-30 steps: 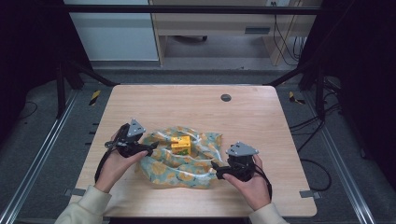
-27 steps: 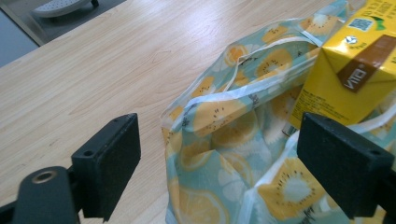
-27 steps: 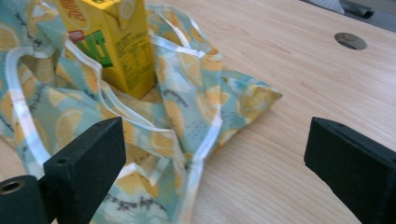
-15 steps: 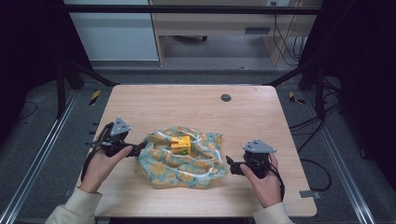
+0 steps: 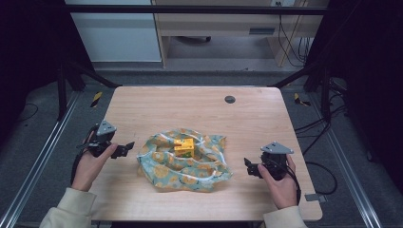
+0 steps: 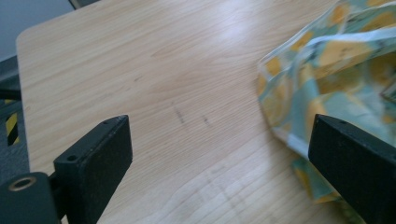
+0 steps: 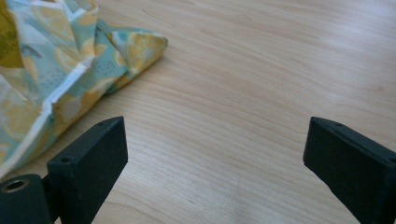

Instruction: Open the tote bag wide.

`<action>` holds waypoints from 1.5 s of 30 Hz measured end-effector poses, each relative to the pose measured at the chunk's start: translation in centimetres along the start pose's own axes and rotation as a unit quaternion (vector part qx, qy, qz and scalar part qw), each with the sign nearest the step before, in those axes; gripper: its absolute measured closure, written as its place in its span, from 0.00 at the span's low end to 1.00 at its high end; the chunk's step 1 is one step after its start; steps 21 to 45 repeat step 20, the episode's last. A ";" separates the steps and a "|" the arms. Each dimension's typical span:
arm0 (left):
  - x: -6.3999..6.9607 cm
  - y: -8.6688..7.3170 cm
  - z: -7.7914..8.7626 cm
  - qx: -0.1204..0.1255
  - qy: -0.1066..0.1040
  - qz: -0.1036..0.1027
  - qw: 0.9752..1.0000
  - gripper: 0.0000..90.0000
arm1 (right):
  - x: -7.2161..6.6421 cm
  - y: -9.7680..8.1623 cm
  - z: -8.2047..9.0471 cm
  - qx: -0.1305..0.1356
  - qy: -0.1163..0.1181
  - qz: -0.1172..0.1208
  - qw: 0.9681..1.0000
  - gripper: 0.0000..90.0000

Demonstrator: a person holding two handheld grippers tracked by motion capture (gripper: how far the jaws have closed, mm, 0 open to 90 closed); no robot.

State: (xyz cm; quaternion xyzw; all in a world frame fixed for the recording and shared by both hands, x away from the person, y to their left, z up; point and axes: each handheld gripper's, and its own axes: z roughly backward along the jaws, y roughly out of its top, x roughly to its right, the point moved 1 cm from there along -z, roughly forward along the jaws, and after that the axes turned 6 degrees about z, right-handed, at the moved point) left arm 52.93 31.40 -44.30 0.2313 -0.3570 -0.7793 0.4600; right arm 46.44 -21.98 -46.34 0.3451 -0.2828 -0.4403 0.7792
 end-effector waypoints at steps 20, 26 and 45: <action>0.5 -4.7 -0.2 -0.026 0.032 0.004 0.999 0.08 | 1.7 -2.4 -1.5 -0.051 0.004 -0.028 0.998 0.09; 0.5 -4.7 -0.2 -0.026 0.032 0.004 0.999 0.08 | 1.7 -2.4 -1.5 -0.051 0.004 -0.028 0.998 0.09; 0.5 -4.7 -0.2 -0.026 0.032 0.004 0.999 0.08 | 1.7 -2.4 -1.5 -0.051 0.004 -0.028 0.998 0.09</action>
